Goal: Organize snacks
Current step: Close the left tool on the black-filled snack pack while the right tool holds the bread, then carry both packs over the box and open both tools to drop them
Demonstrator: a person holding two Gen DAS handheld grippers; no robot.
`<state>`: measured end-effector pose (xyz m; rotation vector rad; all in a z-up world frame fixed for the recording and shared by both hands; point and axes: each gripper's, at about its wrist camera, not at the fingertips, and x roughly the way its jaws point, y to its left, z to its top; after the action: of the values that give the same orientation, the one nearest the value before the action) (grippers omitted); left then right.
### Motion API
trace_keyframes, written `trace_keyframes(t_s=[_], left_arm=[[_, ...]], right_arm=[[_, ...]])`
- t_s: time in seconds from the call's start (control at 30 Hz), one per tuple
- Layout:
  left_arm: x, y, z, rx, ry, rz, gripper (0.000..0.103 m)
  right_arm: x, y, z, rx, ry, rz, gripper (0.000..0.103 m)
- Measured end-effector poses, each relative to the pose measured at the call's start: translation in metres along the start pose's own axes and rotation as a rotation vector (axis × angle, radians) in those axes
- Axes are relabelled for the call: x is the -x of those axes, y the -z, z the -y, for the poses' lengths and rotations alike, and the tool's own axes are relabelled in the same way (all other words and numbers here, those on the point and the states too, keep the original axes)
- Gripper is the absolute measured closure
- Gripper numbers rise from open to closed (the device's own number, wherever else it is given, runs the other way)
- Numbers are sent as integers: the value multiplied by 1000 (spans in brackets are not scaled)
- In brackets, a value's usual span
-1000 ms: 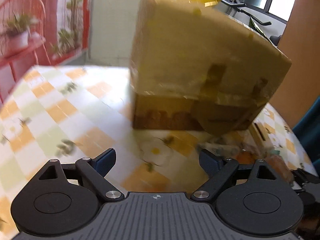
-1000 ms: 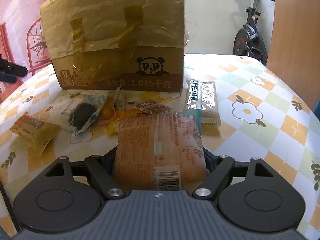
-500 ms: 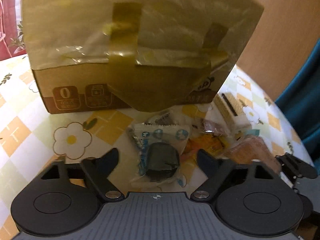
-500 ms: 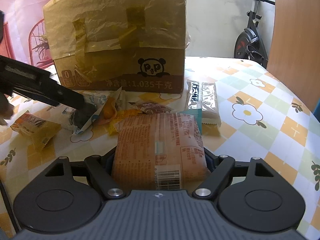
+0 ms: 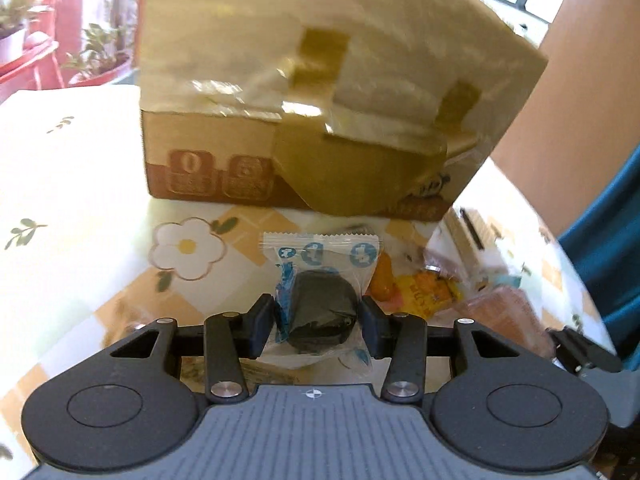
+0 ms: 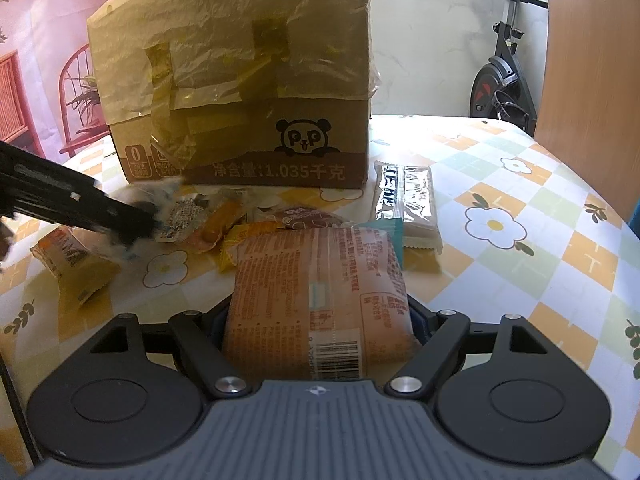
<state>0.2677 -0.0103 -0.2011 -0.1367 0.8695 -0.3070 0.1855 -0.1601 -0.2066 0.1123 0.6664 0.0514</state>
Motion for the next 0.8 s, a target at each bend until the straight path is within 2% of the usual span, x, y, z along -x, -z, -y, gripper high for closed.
trace_keyframes(t_s=[0.17,0.4,0.57,0.67,0.8], left_arm=[[28,7,-5,44,-19,75,55],[51,8,-22,81,-55,121,55],[69,-8,-21,65,-66,187,55],[81,-26,-16,49,-45,231,55],[97,-62,-2,-45,19,297,54]], right_arm=[[0,0,1,2,-2,-1,21],[5,-3,10,-59,-40,6,26],[21,-12,18,-118,-76,7,26],[35,-26,17,-91,-74,30,26],[55,-61,19,-92,-92,108,26]])
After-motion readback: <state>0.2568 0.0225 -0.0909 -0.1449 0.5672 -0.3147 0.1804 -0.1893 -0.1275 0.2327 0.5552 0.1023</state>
